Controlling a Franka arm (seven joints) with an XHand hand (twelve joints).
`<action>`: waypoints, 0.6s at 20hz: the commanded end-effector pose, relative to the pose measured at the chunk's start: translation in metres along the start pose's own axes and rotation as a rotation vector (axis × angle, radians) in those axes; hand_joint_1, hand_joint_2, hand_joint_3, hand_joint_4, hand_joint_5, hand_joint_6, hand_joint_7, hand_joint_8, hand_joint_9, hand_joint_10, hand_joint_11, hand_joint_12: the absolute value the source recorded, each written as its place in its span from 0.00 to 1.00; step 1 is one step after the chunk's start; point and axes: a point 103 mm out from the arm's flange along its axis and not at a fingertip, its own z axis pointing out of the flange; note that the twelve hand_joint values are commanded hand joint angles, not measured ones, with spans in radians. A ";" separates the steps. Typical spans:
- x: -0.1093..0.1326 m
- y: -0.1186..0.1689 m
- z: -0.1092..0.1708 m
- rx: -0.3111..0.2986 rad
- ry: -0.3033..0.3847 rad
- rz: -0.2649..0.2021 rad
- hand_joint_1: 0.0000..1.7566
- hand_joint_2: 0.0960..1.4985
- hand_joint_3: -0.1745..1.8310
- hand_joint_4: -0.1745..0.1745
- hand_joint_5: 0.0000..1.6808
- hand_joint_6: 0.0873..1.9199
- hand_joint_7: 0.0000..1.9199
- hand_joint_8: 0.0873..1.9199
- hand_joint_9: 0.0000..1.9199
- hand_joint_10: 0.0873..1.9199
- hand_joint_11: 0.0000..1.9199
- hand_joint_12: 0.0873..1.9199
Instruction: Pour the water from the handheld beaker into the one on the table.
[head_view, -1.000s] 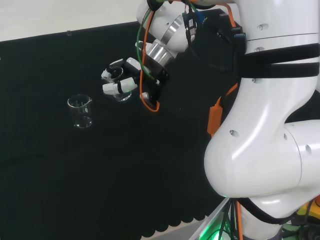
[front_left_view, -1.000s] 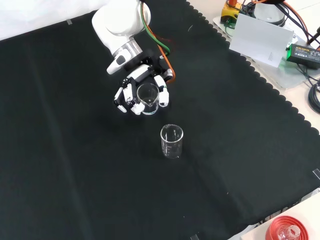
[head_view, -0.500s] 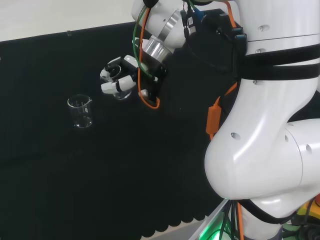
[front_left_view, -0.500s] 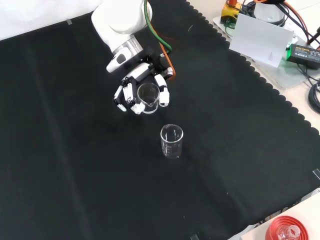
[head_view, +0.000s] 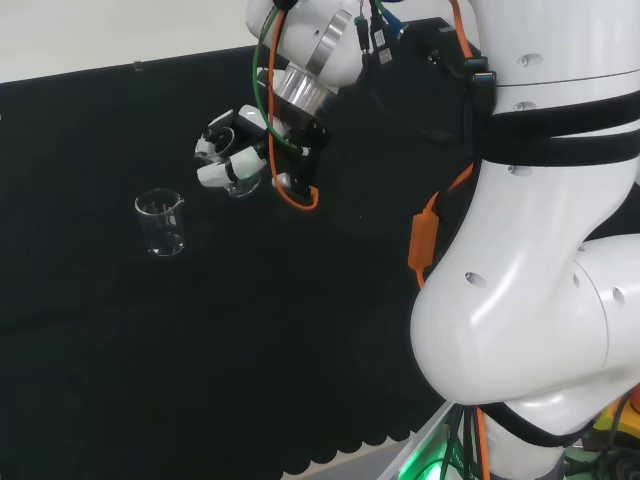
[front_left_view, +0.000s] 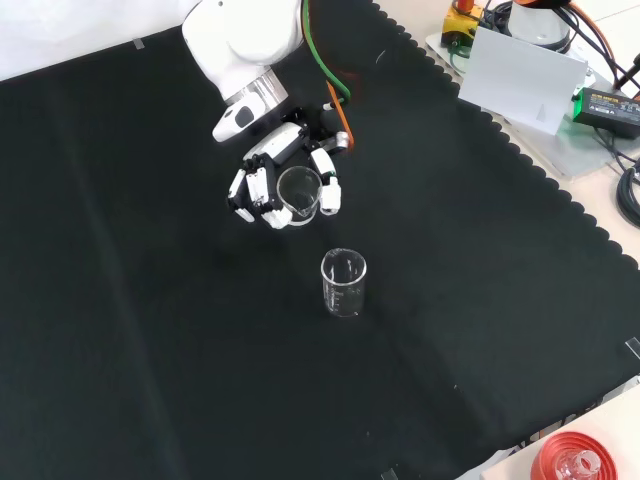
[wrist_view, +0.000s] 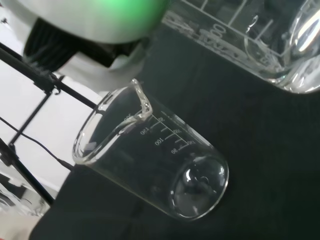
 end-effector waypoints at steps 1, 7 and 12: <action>0.007 0.001 -0.003 0.038 -0.090 0.017 0.74 0.32 0.47 0.78 0.80 0.29 0.83 0.00 0.56 0.23 0.18 0.67; 0.012 0.004 -0.004 0.073 -0.171 0.037 0.74 0.31 0.49 0.73 0.79 0.30 0.84 0.00 0.56 0.23 0.21 0.66; 0.014 0.007 -0.002 0.092 -0.201 0.045 0.74 0.30 0.49 0.69 0.80 0.29 0.85 0.00 0.57 0.22 0.22 0.66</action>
